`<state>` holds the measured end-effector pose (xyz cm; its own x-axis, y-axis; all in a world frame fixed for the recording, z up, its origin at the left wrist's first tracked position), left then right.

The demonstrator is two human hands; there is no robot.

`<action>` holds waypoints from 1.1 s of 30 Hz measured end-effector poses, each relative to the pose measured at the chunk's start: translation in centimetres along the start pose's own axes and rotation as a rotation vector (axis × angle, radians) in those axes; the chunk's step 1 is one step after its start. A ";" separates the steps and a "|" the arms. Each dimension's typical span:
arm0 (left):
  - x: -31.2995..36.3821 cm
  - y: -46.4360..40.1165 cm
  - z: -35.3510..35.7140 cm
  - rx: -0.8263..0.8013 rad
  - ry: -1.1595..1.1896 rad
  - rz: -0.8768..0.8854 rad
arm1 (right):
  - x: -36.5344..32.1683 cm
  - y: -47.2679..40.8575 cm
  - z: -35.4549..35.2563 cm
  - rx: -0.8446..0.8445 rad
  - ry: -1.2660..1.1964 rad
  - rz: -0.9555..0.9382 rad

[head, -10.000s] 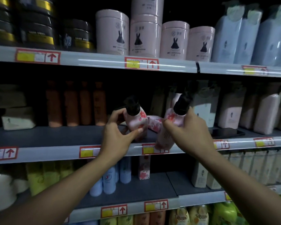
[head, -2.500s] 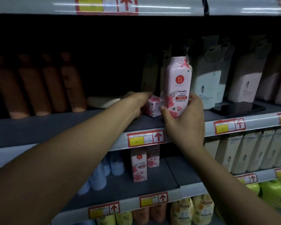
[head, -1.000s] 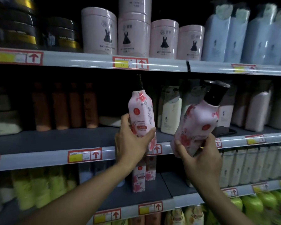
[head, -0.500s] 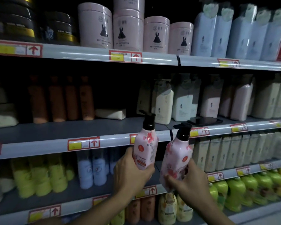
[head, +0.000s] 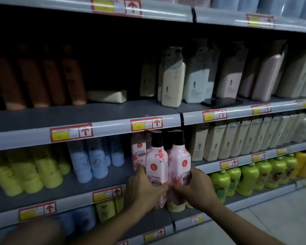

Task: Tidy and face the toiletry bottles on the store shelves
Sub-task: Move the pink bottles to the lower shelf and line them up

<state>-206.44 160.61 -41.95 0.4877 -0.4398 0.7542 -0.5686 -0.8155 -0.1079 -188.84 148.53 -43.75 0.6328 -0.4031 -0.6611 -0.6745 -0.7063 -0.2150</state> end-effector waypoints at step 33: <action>-1.4 -10.1 3.6 0.446 0.104 -0.030 | 1.2 -10.3 2.2 0.101 0.051 -0.035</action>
<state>-199.00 168.09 -44.26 0.4177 -0.3918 0.8197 -0.2031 -0.9197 -0.3361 -181.94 156.59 -43.92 0.6732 -0.4105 -0.6150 -0.6853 -0.6588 -0.3104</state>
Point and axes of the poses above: each hand's wrist, its own y-axis away from the middle knuckle, its own z-axis out of the palm, x = y × z, the point moved 9 cm from there along -y, towards the middle knuckle, and after that the axes turned 4 degrees about -x, right-handed, at the moved point
